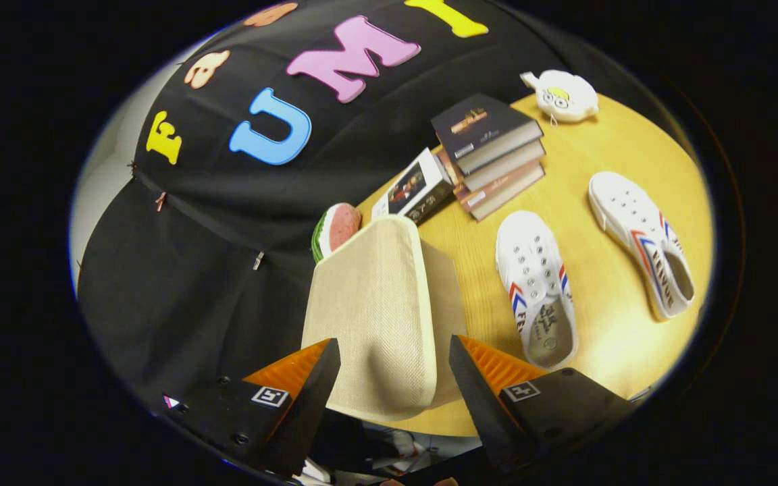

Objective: Open the storage box then place both shoes into the box .Put the left shoe in first, then the right shoe, with the right side of both shoes facing outward in a uniform manner.

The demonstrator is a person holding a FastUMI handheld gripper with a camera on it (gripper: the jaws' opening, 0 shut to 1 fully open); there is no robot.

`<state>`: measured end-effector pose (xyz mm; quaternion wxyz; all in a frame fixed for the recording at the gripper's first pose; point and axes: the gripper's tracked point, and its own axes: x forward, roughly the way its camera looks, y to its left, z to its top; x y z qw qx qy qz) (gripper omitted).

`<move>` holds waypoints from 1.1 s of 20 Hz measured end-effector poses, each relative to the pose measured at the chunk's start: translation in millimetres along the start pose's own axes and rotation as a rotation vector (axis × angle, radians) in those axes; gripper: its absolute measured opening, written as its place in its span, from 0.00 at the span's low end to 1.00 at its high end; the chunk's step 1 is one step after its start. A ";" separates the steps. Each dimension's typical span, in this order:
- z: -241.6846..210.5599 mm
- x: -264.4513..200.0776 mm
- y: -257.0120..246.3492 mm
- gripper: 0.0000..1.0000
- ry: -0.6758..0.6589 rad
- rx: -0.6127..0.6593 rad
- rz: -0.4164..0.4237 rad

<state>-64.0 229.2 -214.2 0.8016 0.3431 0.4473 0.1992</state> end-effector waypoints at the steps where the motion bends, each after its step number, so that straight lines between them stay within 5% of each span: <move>1: -4.2 4.9 -0.6 0.98 0.030 0.041 0.019; 8: -20.2 26.5 -1.4 0.94 0.217 0.335 0.190; 9: -17.5 27.0 -7.1 0.88 0.221 0.373 0.183; 10: -17.6 28.6 -7.4 0.69 0.239 0.406 0.191; 14: -21.7 27.4 -7.0 0.61 0.306 0.461 0.203; 17: -19.3 21.9 -1.7 0.36 0.335 0.487 0.219; 19: -18.6 17.9 -1.6 0.34 0.354 0.480 0.243; 22: -17.7 17.4 2.2 0.14 0.359 0.470 0.244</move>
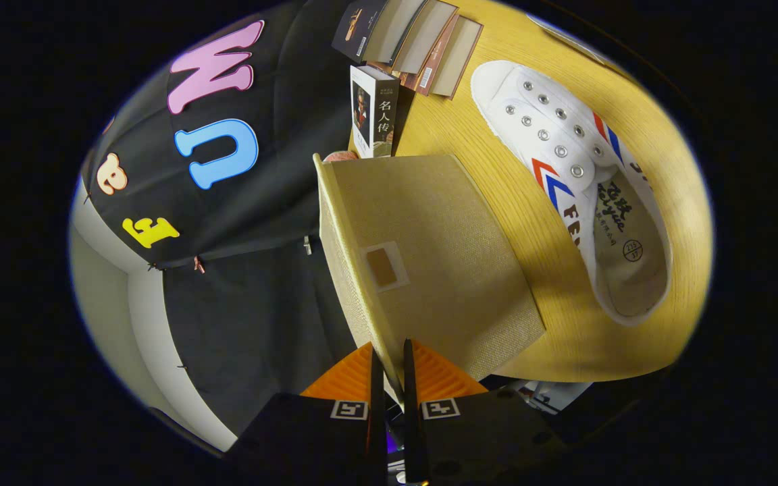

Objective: Open the storage box then place both shoes into the box .Put the left shoe in first, then the right shoe, with the right side of both shoes facing outward in a uniform manner.

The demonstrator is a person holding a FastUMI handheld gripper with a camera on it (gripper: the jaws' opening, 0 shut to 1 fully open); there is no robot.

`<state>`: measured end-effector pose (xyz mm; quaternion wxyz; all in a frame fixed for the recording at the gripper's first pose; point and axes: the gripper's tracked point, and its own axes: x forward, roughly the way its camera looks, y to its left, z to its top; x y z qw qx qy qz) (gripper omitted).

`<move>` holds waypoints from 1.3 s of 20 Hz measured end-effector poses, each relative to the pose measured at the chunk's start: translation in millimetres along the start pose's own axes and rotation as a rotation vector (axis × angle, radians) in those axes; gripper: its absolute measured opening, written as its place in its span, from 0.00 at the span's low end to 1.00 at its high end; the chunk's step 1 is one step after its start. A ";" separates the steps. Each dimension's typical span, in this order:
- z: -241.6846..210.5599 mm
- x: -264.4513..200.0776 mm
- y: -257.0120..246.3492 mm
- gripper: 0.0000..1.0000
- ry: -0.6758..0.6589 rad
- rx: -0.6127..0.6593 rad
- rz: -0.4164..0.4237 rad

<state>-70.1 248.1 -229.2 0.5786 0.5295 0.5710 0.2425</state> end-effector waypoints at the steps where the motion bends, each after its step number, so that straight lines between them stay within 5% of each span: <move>1: -0.9 3.4 1.0 0.14 -0.003 -0.031 -0.006; 3: -2.9 1.7 4.3 0.05 0.004 -0.094 -0.024; 15: -40.5 -13.8 98.7 0.05 0.002 -0.318 0.034; 21: -78.0 19.8 162.4 0.05 0.050 -0.506 0.054; 26: -114.3 76.6 202.0 0.05 0.102 -0.532 0.084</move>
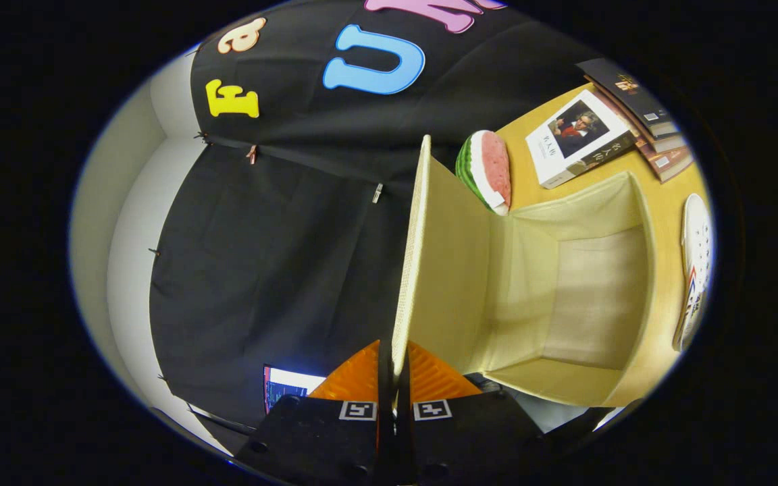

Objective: Open the storage box then place both shoes into the box .Put the left shoe in first, then the right shoe, with the right side of both shoes facing outward in a uniform manner.

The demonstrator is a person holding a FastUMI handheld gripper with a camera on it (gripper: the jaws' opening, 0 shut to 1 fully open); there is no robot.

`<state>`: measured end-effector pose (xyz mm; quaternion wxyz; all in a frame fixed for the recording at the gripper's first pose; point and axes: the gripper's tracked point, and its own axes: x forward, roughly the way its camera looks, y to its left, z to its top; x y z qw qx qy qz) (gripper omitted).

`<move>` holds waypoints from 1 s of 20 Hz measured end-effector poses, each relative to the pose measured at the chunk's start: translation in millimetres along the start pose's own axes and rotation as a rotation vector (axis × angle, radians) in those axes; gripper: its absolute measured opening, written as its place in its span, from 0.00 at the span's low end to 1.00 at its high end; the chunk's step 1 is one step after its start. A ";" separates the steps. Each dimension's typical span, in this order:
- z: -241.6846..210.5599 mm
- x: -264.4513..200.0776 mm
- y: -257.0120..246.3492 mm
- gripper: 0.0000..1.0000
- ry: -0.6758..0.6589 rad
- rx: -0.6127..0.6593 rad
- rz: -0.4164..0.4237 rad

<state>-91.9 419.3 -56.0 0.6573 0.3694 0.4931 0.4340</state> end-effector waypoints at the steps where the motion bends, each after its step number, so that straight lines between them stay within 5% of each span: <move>1: -4.4 14.9 7.7 0.05 0.013 -0.003 0.004; 10: -35.9 145.7 18.8 0.05 0.068 -0.033 -0.037; 15: -41.8 163.8 17.2 0.06 0.078 -0.070 -0.054; 17: -35.7 160.2 15.5 0.13 0.062 -0.098 -0.072; 20: -19.6 140.3 3.9 0.97 0.008 -0.205 -0.135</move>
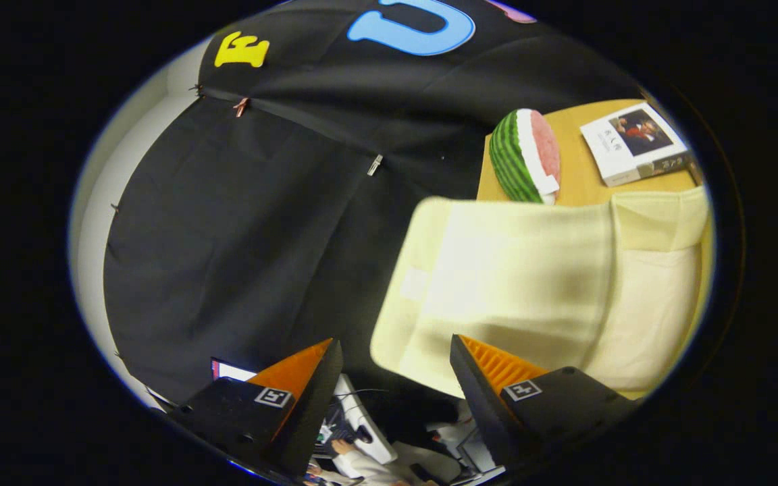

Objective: Open the storage box then place both shoes into the box .Put the left shoe in first, then the right shoe, with the right side of both shoes facing outward in a uniform manner.

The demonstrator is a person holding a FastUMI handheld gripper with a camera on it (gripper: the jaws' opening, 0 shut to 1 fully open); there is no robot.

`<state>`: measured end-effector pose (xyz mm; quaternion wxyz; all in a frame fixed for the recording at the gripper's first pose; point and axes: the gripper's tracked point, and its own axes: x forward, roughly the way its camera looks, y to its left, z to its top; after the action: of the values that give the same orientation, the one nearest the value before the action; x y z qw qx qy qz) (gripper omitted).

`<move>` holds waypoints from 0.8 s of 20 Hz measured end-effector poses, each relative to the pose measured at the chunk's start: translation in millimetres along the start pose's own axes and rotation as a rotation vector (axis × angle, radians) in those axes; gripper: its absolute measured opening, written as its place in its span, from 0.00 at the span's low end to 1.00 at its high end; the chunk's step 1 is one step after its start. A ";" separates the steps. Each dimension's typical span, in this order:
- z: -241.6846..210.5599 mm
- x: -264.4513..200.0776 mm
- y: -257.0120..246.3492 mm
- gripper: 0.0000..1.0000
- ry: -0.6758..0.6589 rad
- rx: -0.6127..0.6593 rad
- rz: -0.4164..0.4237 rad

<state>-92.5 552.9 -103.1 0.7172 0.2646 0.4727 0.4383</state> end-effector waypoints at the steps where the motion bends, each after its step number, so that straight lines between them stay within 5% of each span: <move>1: 5.1 -12.8 -4.9 0.98 -0.016 -0.036 -0.025; 9: 49.6 -157.6 -91.2 0.98 -0.181 -0.250 -0.333; 16: 49.2 -262.2 -194.5 0.98 -0.281 -0.245 -0.615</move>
<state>-18.3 231.7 -120.3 0.8999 0.0798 0.3711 0.2149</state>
